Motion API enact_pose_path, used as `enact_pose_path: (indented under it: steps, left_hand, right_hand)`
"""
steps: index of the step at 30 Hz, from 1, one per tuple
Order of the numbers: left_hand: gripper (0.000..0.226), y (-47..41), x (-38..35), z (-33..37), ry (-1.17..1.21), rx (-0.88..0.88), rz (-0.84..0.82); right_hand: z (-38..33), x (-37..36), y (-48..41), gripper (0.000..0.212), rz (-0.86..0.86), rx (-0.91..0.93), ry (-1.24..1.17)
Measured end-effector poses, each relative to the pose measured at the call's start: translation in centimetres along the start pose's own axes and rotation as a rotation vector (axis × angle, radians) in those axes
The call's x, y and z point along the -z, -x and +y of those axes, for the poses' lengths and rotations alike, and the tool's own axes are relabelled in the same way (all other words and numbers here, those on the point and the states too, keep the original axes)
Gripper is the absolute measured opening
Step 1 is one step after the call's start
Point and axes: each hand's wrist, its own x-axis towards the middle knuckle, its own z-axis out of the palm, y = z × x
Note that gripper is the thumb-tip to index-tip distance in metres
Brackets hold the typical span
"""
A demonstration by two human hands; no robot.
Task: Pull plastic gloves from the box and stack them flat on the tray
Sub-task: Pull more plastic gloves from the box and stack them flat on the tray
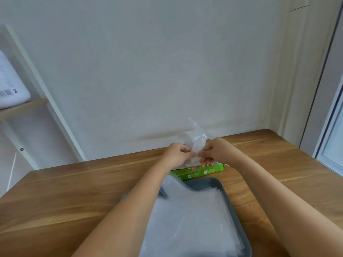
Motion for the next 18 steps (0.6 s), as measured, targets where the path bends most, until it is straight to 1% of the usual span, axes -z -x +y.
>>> enact_pose_path:
  steps: [1, 2, 4, 6, 8, 10, 11, 13, 15, 18]
  left_hand:
    - [0.013, -0.1, -0.2, -0.3, 0.019, 0.012, 0.024]
    - [0.012, -0.2, -0.2, -0.5, 0.043, 0.028, 0.039]
    - [0.012, -0.3, -0.2, -0.9, 0.097, 0.055, 0.053]
    - [0.015, -0.2, 0.0, -1.1, 0.124, 0.062, 0.080]
    - [0.022, -0.1, 0.1, -1.2, 0.047, 0.036, 0.110]
    - [0.031, -0.2, 0.0, -1.6, -0.093, -0.013, 0.094]
    - [0.030, -0.1, -0.1, -1.7, -0.164, -0.027, 0.077]
    - [0.020, -0.2, -0.5, -1.8, -0.258, -0.023, 0.046]
    - [0.008, -0.4, -0.8, -1.8, -0.329, -0.019, 0.040]
    - [0.008, -0.5, -1.0, -1.7, -0.370, -0.015, 0.060]
  right_hand:
    - [0.0, 0.1, 0.0, 0.016, -0.012, 0.008, -0.007]
    - [0.0, 0.2, -0.1, 0.018, -0.014, 0.011, -0.010]
    - [-0.1, 0.5, -0.1, 0.019, 0.003, 0.003, -0.045]
    - [-0.1, 0.9, -0.1, 0.021, 0.021, 0.002, -0.129]
    - [-0.1, 1.4, 0.0, 0.025, 0.060, -0.002, -0.264]
    - [-0.1, 1.5, -0.1, 0.032, 0.112, -0.037, -0.477]
    - [-0.2, 1.5, -0.2, 0.034, 0.143, -0.059, -0.576]
    - [-0.4, 1.4, -0.4, 0.035, 0.222, -0.074, -0.683]
    - [-0.7, 1.3, -0.3, 0.035, 0.292, -0.036, -0.719]
    - [-1.9, 1.8, 0.2, 0.037, 0.390, 0.104, -0.799]
